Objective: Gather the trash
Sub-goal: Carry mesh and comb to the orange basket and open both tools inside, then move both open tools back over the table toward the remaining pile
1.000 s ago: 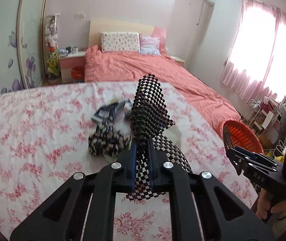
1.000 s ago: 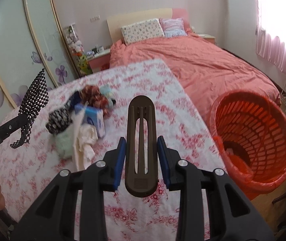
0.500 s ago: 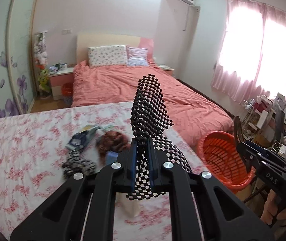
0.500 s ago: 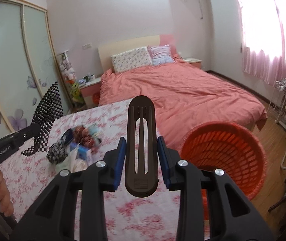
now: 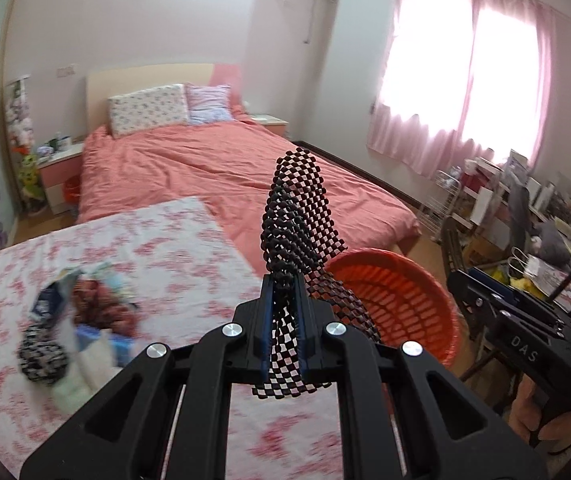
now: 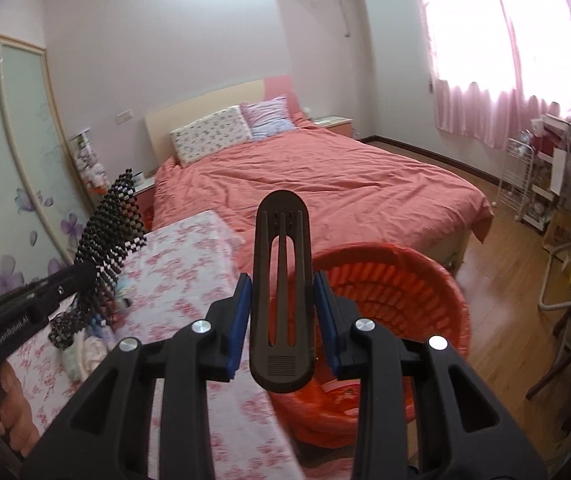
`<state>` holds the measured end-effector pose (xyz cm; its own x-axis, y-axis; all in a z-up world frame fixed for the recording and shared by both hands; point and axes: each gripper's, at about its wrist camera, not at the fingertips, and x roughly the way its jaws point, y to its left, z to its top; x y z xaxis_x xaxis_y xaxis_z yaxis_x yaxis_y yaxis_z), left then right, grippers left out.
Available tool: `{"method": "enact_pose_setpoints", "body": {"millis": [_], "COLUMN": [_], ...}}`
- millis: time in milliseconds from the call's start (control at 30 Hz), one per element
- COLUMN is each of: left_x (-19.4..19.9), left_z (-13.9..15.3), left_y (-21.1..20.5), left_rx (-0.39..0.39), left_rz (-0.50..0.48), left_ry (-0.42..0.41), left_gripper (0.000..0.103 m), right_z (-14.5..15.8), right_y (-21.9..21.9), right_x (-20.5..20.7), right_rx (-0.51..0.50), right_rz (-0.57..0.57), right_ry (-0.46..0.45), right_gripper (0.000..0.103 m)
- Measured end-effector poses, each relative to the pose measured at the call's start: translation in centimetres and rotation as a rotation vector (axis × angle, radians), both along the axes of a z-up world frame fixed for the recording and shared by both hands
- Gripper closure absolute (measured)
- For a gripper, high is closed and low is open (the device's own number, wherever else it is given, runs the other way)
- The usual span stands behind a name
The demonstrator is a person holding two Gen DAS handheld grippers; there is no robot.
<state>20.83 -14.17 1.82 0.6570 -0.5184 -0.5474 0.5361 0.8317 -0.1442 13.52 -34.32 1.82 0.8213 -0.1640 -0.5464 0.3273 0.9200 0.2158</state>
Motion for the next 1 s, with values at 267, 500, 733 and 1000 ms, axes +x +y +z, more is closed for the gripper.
{"method": "enact_pose_setpoints", "body": {"millis": [267,500,733,1000], "left_x": [0.2,0.9,1.7,1.7], "left_z": [-1.5,-3.0,-5.3,-6.0], "left_y": [-5.9,-9.7,-12.1,-9.6], "left_rx": [0.008,0.031,0.077,0.104], "left_rz": [-0.109,-0.169,-0.176,-0.094], "left_ry": [0.042,0.082,0.143,0.171], "left_gripper": [0.093,0.093,0.08,0.05], "right_z": [-1.8,-4.2,-6.3,-7.7], "right_y": [-4.4,-7.7,-10.0,-9.9], "right_x": [-0.1,0.8,2.3,2.6], "right_rx": [0.041,0.092,0.145,0.129], "right_rz": [-0.062,-0.097,-0.108,-0.119], "right_ry": [0.012,0.035,0.057,0.088], "right_gripper": [0.071,0.071,0.069,0.043]}}
